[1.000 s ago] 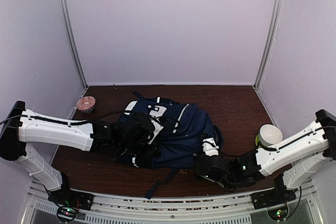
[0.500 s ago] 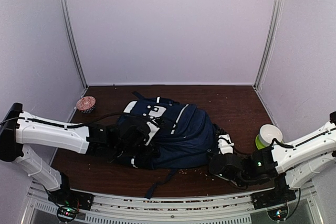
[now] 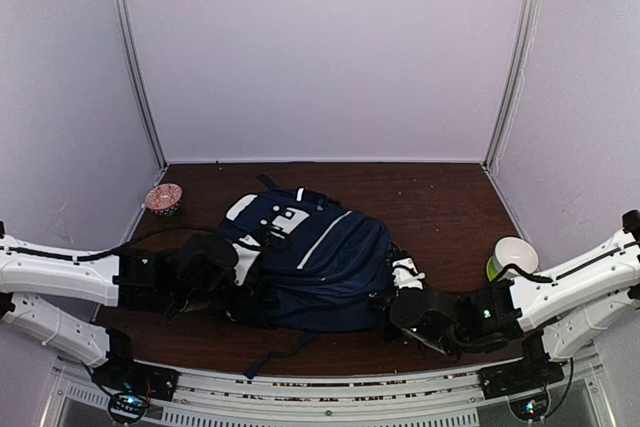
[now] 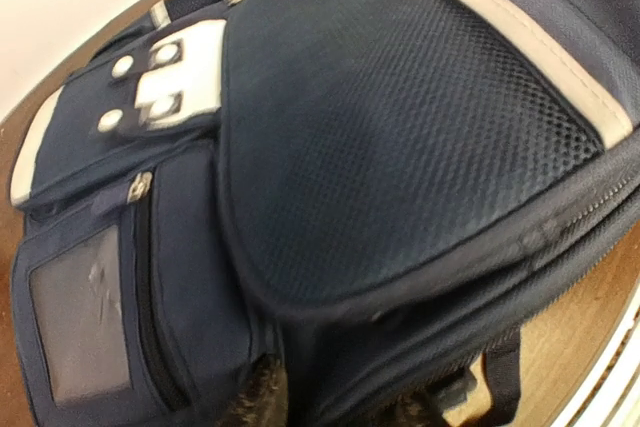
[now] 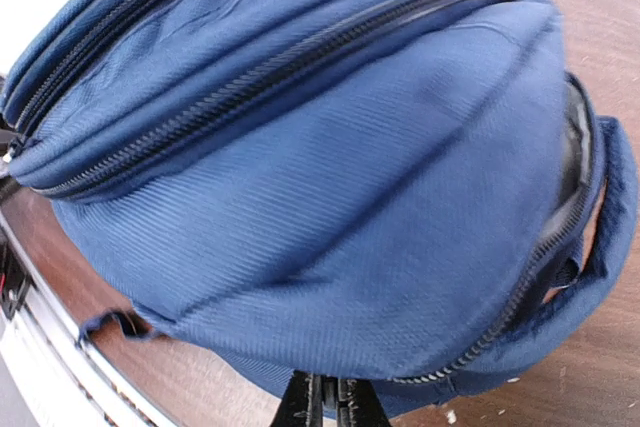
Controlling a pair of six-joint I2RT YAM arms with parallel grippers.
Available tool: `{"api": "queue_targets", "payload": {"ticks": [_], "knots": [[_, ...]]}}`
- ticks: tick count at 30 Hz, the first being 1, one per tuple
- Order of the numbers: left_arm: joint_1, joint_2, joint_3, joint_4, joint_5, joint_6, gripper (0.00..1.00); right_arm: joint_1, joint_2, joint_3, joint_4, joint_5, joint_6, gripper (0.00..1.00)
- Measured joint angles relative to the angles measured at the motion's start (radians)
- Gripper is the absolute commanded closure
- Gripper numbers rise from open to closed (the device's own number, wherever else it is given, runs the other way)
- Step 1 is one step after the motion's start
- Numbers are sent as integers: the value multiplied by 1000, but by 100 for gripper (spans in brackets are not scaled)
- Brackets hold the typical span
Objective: Pack the student bag
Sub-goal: Zip the student bag at the center of the board.
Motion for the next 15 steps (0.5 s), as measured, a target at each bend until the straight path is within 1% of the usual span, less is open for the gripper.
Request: {"api": "queue_targets", "payload": {"ticks": [1,3,6,9,12,15], "knots": [[-2,-35,-11,-27,2,-16,18,5,14,4,3,-13,-10,100],[-15,-96,-16,-80,-1,-35,3,11,32,11,4,-26,-21,100],[-61,-172,-12,-121,-4,-44,2,16,41,20,4,-42,-39,100],[-121,-203,7,-139,4,-44,2,18,43,33,5,-50,-52,100],[-169,-177,46,-132,9,-40,2,21,43,42,5,-60,-64,100],[-200,-98,104,-107,10,-22,2,26,44,45,11,-69,-68,100]]}}
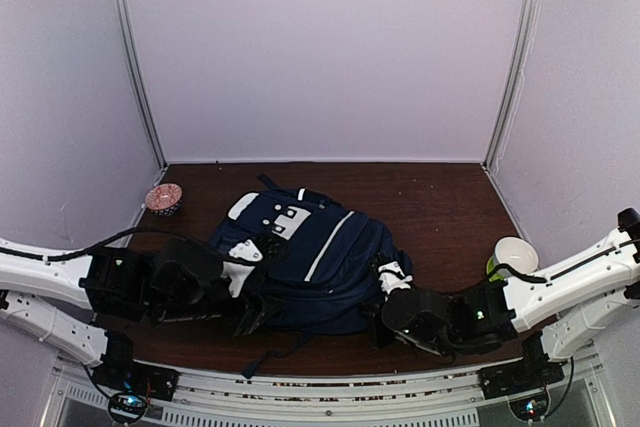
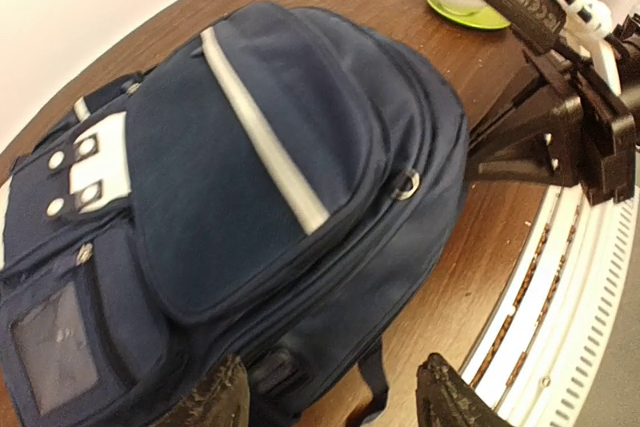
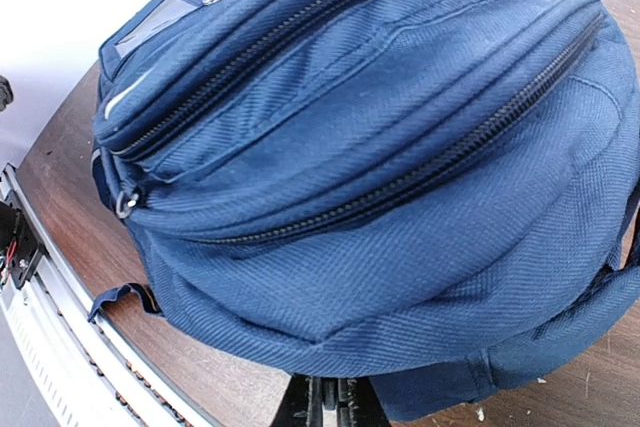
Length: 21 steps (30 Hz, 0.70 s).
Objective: Pack the student bag
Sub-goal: Zip the student bag at the center of the board.
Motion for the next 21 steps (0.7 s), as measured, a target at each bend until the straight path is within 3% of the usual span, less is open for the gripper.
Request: {"api": "queue_targets", "payload": {"ticks": [11,21], "knots": [[-11,358,211,98,-1,147,2,26,10,3,19,-13,-21,100],[-4,488,278,126,-20,203,2,28,10,-13,61,-12,-21,100]]}}
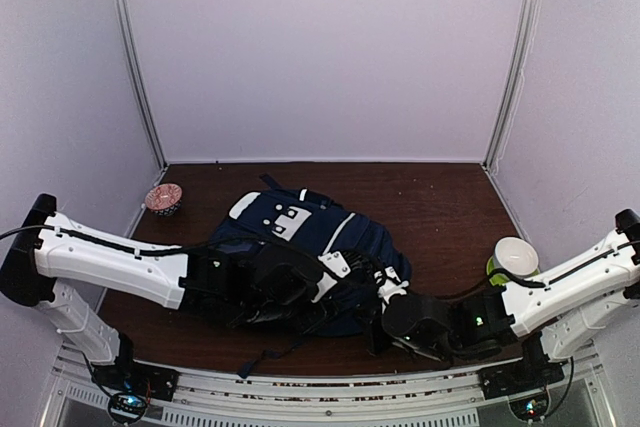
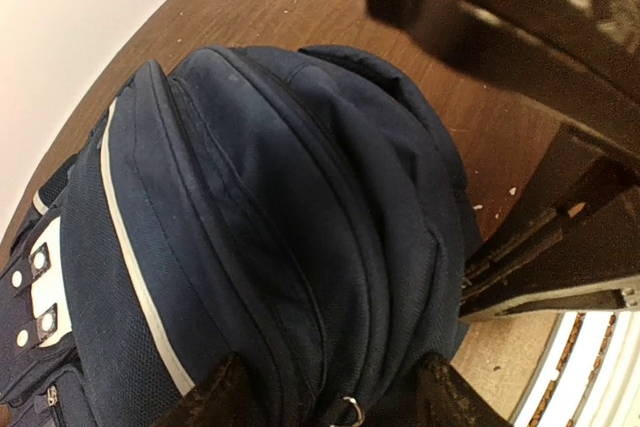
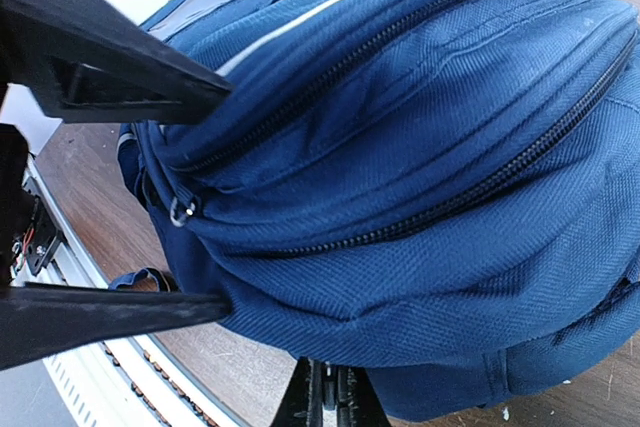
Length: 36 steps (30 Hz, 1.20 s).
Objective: Pack the student bag
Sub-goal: Zip the student bag at the center of the board.
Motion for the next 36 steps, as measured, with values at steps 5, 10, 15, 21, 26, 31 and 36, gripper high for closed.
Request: {"api": "queue_targets", "payload": {"ticks": [5,10,15,21,26,31,36], "knots": [[18,15,0,13,1,1,10,1,0,-4,7,0,1,100],[26,32,10,14,5,6,20,1,-2,-5,9,-1,1,100],[27,43,15,14,21,11,37,1,-5,-7,11,-2,1,100],[29,43,15,26,48,15,68,1,-29,-18,13,-3,1,100],[32,43,14,31,58,14,89,2,-51,-24,10,-3,1,100],[33,42,14,32,57,10,100,2,-63,-25,-3,-3,2,100],[33,32,-6,57,53,3,100,5,-95,-33,-33,-3,4,100]]}}
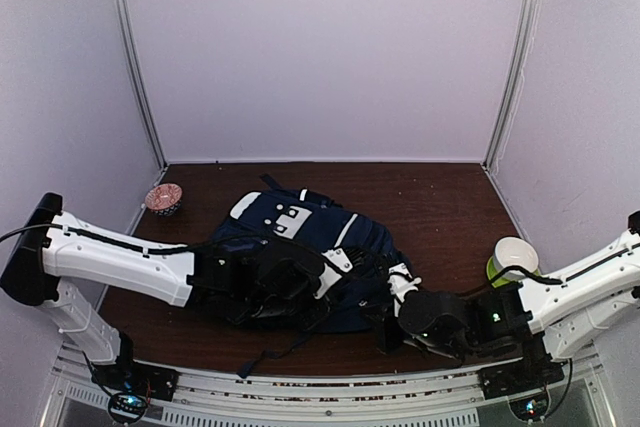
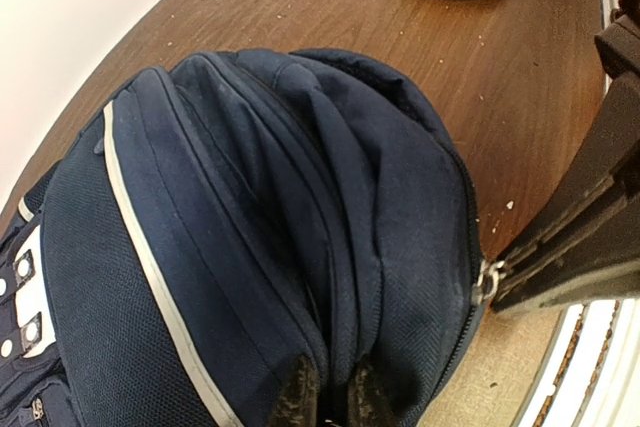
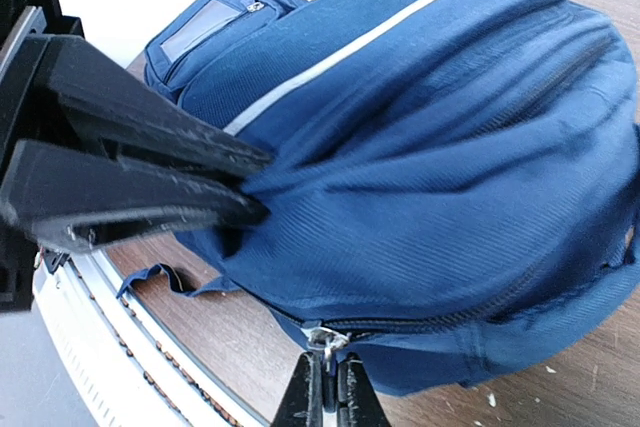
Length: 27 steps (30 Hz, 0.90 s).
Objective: Pack the student bag
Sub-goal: Zip the student bag at the center of the board.
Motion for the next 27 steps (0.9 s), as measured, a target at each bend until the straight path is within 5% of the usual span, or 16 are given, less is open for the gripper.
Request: {"api": "queue_targets", "payload": {"ticks": [22,23,24,25,27], "knots": [[-7,-145,-178,133,-18,-77,100,-35,-112,-33,-121,96,121,100],[-7,-155,-190,134,-18,-84,100,-37,-111,-33,-109,82,109,89],[-8,-169,-202,134,-19,-92,87,-38,-109,-33,-97,66,96,74],[-8,-180,-211,132,-18,-98,64,-38,-108,-33,-85,45,77,59],[-8,-209,-228,104,-16,-111,27,-41,-109,-32,-69,23,50,40]]}}
